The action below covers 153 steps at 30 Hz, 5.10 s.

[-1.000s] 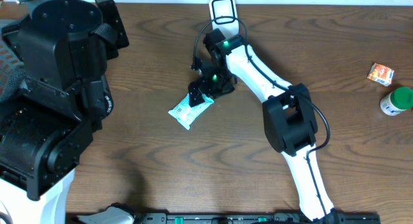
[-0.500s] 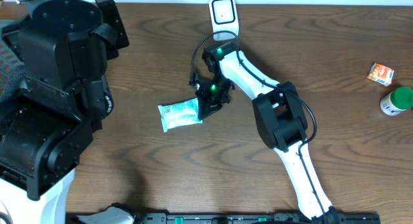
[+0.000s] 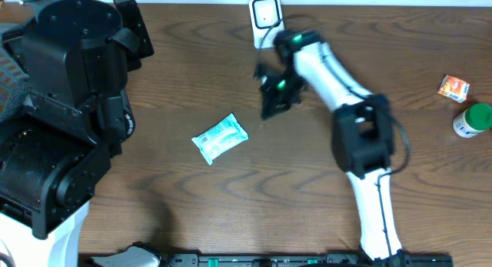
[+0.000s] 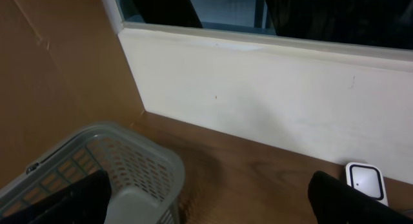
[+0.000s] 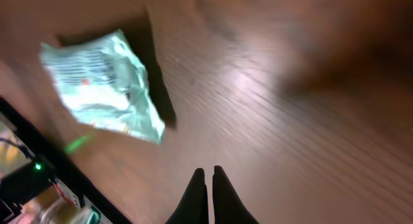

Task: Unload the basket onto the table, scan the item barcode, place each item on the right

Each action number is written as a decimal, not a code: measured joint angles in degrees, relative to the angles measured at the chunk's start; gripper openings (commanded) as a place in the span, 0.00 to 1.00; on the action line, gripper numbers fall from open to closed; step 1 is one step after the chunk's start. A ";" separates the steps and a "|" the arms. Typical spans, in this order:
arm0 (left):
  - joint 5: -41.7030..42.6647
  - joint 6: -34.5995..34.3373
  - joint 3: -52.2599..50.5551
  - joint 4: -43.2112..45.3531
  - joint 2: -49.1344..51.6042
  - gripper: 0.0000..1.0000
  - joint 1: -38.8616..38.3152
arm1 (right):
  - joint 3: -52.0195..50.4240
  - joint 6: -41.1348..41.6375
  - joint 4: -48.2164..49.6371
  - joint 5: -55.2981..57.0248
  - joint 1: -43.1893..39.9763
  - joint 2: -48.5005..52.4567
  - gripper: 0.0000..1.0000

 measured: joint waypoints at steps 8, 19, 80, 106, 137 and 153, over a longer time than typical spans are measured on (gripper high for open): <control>0.00 0.00 0.00 0.00 0.00 0.98 -0.02 | 0.07 -0.17 -1.36 0.72 3.34 -4.66 0.99; 0.00 0.00 0.00 -0.02 0.00 0.98 0.00 | -2.49 -3.28 6.16 20.22 19.41 -4.63 0.99; -0.02 0.00 0.00 0.00 0.00 0.98 -0.02 | -15.30 -14.14 14.45 23.78 24.85 -13.81 0.01; 0.00 0.00 0.00 -0.02 0.00 0.98 0.00 | -33.11 5.18 19.39 39.56 21.18 -20.35 0.99; -0.02 0.00 0.00 0.00 0.00 0.98 0.00 | -29.86 -14.14 23.71 -4.50 0.76 -15.13 0.99; 0.00 0.00 0.00 0.00 0.00 0.98 0.00 | -27.58 -7.91 17.99 -11.56 0.57 -8.09 0.37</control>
